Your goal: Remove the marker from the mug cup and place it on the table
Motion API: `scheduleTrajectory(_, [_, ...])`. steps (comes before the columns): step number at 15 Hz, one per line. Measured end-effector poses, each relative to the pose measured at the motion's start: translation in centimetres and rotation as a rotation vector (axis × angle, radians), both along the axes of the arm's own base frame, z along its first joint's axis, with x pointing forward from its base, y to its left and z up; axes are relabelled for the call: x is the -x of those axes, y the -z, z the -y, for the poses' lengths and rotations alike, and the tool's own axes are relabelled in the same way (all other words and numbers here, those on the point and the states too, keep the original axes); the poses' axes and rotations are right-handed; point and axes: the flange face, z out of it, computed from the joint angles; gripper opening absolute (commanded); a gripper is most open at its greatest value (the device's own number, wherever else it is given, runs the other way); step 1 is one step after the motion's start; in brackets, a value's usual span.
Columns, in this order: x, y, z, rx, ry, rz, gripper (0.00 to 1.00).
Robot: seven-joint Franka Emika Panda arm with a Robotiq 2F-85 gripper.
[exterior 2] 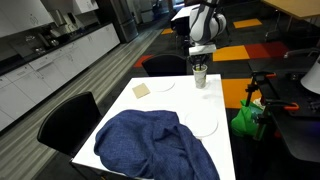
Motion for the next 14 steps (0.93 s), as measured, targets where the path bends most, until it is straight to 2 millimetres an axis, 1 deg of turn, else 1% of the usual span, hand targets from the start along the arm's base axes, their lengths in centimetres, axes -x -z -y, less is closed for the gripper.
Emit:
scheduleTrajectory(8, [0.42, 0.27, -0.15, -0.012, -0.105, -0.031, 0.33])
scheduleTrajectory(14, [0.55, 0.26, 0.09, -0.011, -0.14, -0.036, 0.33])
